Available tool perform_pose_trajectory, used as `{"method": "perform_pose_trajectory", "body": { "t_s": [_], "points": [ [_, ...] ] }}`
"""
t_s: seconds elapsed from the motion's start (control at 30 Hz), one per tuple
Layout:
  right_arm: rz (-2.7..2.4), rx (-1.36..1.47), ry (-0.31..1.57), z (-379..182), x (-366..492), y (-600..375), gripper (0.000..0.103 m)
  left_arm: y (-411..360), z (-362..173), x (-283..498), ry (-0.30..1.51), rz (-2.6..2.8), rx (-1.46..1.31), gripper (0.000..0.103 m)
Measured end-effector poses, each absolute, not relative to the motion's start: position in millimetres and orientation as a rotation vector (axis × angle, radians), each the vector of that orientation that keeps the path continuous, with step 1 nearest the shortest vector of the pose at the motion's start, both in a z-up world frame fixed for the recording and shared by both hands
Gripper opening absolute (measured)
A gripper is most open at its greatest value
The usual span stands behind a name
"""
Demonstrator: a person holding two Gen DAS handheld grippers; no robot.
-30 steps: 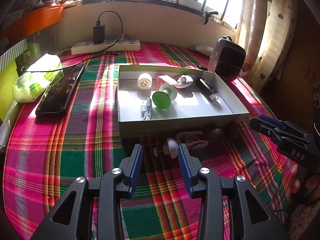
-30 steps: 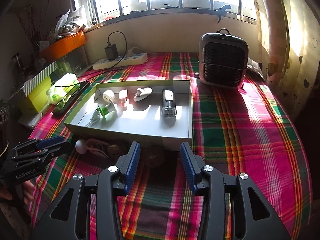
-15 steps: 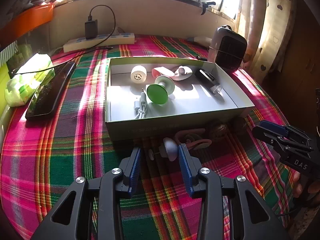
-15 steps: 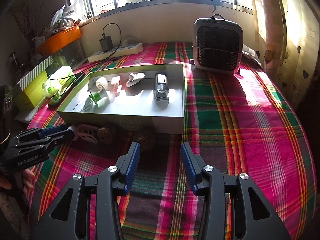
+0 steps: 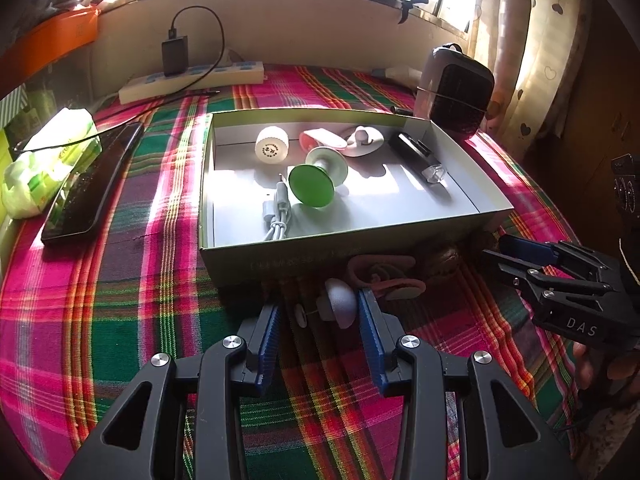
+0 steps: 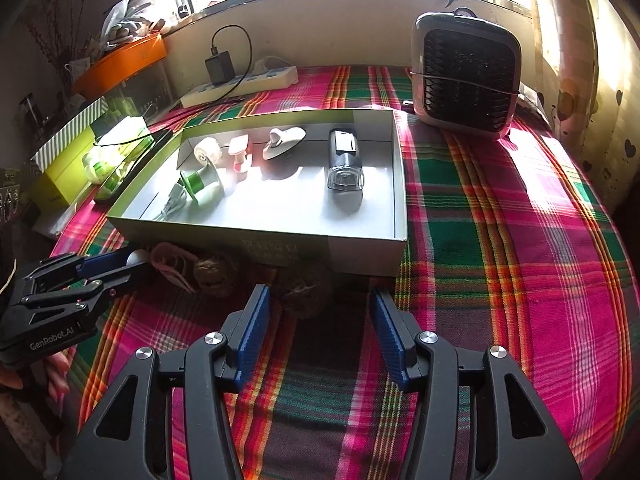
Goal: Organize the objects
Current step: 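Withdraw both grippers from the box toward the remaining items in front of it, then close the right gripper on a brown walnut while the left gripper closes on the white round toy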
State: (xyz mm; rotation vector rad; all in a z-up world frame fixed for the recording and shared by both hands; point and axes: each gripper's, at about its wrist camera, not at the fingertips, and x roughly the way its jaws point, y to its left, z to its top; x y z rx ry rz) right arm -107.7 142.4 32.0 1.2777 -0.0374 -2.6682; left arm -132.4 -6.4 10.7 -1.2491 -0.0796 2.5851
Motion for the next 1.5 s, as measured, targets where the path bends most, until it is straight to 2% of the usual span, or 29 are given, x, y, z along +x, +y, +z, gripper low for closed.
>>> {"method": "perform_pose_trajectory", "body": {
  "t_s": [0.7, 0.8, 0.93, 1.13, 1.5],
  "points": [
    [-2.686, 1.288, -0.006, 28.9, -110.9, 138.7, 0.052, -4.9, 9.9, -133.1, -0.058, 2.602, -1.233, 0.035],
    [-2.687, 1.287, -0.006, 28.9, -110.6, 138.6, 0.052, -6.5, 10.2, -133.0, -0.066, 2.609, -1.234, 0.032],
    [-2.681, 1.281, -0.005, 29.1, -109.3, 137.9, 0.042, -8.6, 10.6, -133.1, -0.084, 2.609, -1.234, 0.029],
    [-2.675, 1.274, -0.01, 29.0, -108.2, 138.4, 0.033, -9.1, 10.5, -133.0, -0.091, 2.608, -1.232, 0.029],
    [-2.675, 1.274, -0.013, 29.4, -108.3, 138.6, 0.033, -9.0, 10.2, -132.8, -0.084, 2.611, -1.232, 0.029]
  ]
}}
